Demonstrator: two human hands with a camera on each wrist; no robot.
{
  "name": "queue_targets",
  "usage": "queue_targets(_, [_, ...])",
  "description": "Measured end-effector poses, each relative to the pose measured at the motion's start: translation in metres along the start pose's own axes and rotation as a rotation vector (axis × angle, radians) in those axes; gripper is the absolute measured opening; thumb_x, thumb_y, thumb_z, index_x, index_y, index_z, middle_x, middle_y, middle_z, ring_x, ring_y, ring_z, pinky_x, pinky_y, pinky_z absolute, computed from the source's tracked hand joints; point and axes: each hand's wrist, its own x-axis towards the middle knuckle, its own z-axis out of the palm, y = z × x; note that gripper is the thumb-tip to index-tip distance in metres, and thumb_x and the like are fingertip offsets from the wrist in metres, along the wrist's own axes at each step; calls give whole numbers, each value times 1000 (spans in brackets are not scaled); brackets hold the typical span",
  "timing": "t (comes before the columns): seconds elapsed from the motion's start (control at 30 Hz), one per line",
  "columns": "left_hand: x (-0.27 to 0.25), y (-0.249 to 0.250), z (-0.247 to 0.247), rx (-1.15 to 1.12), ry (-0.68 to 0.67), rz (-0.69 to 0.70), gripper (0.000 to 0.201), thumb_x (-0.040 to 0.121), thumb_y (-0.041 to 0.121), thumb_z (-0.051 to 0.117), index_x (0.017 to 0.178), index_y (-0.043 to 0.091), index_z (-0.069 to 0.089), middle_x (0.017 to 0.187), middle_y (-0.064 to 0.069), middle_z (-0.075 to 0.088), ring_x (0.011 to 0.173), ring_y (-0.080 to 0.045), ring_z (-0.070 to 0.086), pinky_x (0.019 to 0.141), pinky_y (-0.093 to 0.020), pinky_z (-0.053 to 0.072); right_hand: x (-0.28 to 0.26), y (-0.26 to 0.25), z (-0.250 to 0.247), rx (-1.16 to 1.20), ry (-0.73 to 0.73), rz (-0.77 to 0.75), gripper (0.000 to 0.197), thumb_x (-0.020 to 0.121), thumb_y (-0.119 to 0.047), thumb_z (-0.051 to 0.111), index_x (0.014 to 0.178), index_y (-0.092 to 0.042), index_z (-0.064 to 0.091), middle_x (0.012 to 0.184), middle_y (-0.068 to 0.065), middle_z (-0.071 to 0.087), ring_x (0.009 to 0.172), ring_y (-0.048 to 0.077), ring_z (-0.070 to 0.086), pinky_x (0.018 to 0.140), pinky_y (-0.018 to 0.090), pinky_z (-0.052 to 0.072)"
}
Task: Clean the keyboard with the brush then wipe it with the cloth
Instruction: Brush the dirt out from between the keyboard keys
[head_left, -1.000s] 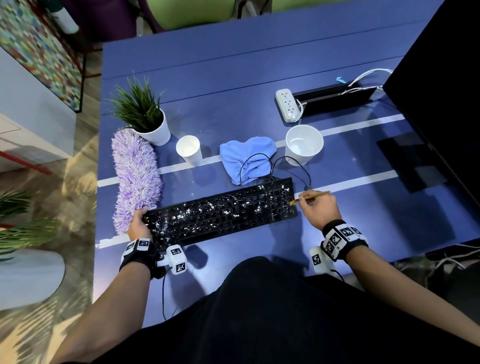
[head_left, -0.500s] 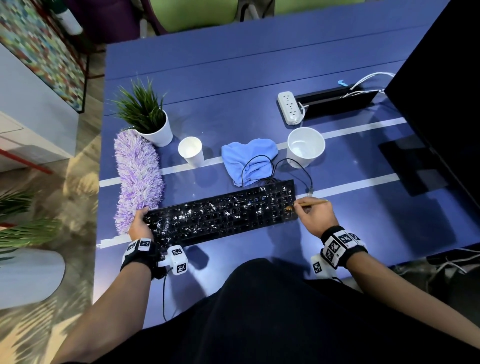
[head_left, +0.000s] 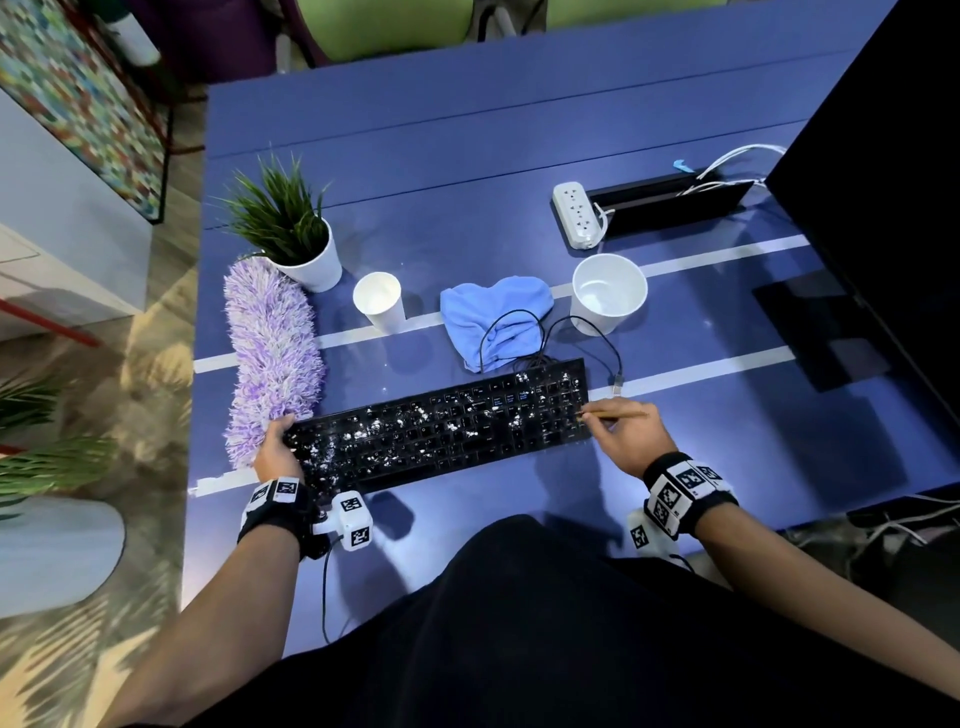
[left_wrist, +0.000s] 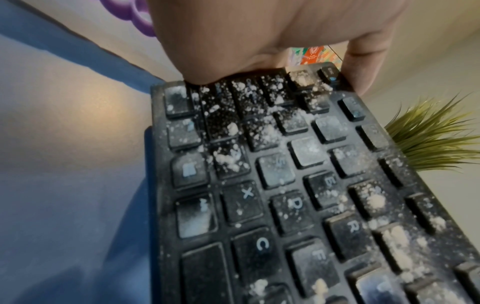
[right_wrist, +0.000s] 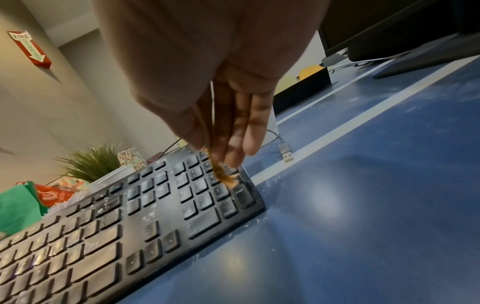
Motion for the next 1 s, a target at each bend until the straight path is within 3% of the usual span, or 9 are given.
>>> queue_targets(0.13, [-24,8,7,-12,7,-8,37,46,51,78,66,20,74,86,-5,72,80,-28,66,86,-49,55,-1,-3,-2,7,68,12,15,87,-16,65,85,-6,75,93,4,73,88,14,68,94,25,49])
queue_targets(0.23, [-29,9,8,-30,9,-7,36,46,49,78,67,20,73,85,-5,71,81,-28,65,81,-44,55,-3,-1,-4,-9,-59,5,16,89,-16,64,86,-5,76,93,0,72,87,11,65,95,22,46])
queue_targets(0.4, [-39,9,13,-77,23,2,37,46,44,78,72,19,70,81,-4,69,77,-26,63,79,-41,53,-5,6,2,17,-27,-12,14,87,-18,66,86,-10,76,95,1,74,93,17,68,98,39,49])
queue_targets(0.53, [-43,11,15,-100,22,12,38,44,44,77,72,19,69,80,-3,68,76,-26,63,79,-40,53,-6,3,4,-104,-127,-13,25,90,-26,58,87,-9,77,99,0,74,98,14,67,99,18,42])
queue_targets(0.6, [-42,10,15,-90,21,13,38,45,45,77,72,19,70,82,-4,69,75,-26,63,79,-41,53,-6,4,5,-70,-53,-14,20,90,-20,62,87,-7,76,99,3,73,98,16,67,100,24,45])
queue_targets(0.73, [-35,9,10,-61,27,27,34,45,47,78,66,20,72,82,-3,69,79,-26,63,83,-44,55,-5,-3,9,-45,-156,-32,16,89,-24,63,93,-14,75,100,0,73,96,14,67,98,32,48])
queue_targets(0.83, [-38,9,11,-60,32,24,33,45,46,78,65,20,72,80,-3,69,76,-26,63,84,-45,55,-6,-12,11,44,-178,-84,13,87,-23,67,96,-19,75,96,-2,73,85,8,67,87,20,51])
queue_targets(0.93, [-46,9,14,-66,22,43,34,45,47,76,65,20,70,77,-2,67,76,-25,61,80,-42,53,-4,-15,13,18,-151,-62,14,88,-20,65,96,-13,75,98,1,73,87,12,66,84,2,41])
queue_targets(1.0, [-47,9,14,-69,18,56,36,45,47,74,67,19,69,77,-2,66,76,-25,60,78,-40,50,-3,-17,13,-3,-155,-64,15,89,-22,64,96,-16,76,99,-2,73,88,10,66,86,3,40])
